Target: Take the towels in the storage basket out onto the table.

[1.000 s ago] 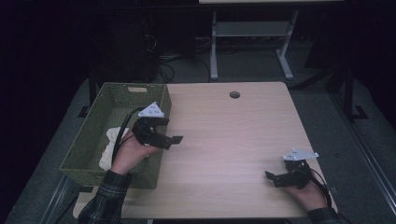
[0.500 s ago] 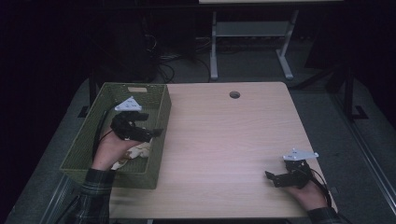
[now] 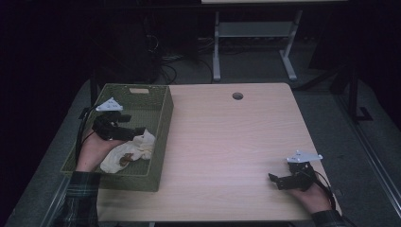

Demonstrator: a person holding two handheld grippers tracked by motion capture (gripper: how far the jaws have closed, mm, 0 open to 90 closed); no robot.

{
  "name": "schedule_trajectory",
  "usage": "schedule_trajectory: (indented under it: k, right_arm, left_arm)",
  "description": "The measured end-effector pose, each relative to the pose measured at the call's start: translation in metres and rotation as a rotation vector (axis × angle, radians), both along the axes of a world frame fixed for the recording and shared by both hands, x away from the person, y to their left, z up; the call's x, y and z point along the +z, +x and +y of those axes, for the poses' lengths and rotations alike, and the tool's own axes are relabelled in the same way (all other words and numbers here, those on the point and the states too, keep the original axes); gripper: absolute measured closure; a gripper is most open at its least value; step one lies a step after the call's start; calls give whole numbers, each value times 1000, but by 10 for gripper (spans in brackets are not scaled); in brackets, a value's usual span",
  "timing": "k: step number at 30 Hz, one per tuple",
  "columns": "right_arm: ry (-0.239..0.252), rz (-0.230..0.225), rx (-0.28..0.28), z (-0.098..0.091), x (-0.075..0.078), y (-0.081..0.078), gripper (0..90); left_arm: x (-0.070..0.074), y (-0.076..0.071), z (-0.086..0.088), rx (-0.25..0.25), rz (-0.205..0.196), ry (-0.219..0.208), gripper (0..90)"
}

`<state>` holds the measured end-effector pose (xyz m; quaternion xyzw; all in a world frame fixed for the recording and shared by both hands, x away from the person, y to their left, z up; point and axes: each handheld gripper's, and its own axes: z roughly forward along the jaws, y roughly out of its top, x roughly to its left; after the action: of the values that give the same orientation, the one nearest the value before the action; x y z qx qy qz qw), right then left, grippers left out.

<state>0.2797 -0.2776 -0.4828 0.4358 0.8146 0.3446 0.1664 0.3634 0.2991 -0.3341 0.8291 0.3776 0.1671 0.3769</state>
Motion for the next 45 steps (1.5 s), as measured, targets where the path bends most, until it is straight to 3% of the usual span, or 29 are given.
schedule_trajectory:
  k: [6,15,16,19,21,25,28,37,41,45]
  right_arm:
    - [0,1,0,0,0,0,38]
    - [0,1,0,0,0,0,38]
    - [0,1,0,0,0,0,38]
    - [0,1,0,0,0,0,38]
    - [0,1,0,0,0,0,38]
    - [0,1,0,0,0,0,38]
    - [0,1,0,0,0,0,38]
    - [0,1,0,0,0,0,38]
    - [0,1,0,0,0,0,38]
    - [0,1,0,0,0,0,38]
  left_arm:
    - [-24,9,13,44,70,29,247]
    - [-49,20,21,44,134,70,355]
    - [-55,22,21,36,171,90,369]
    - [-63,25,21,34,208,138,391]
    - [-67,27,21,28,226,130,415]
    - [-75,28,19,17,282,172,435]
    - [-78,28,18,9,309,194,469]
    - [-86,31,16,-7,383,252,678]
    - [-86,32,16,-1,404,258,828]
    - [-82,31,18,16,403,238,860]
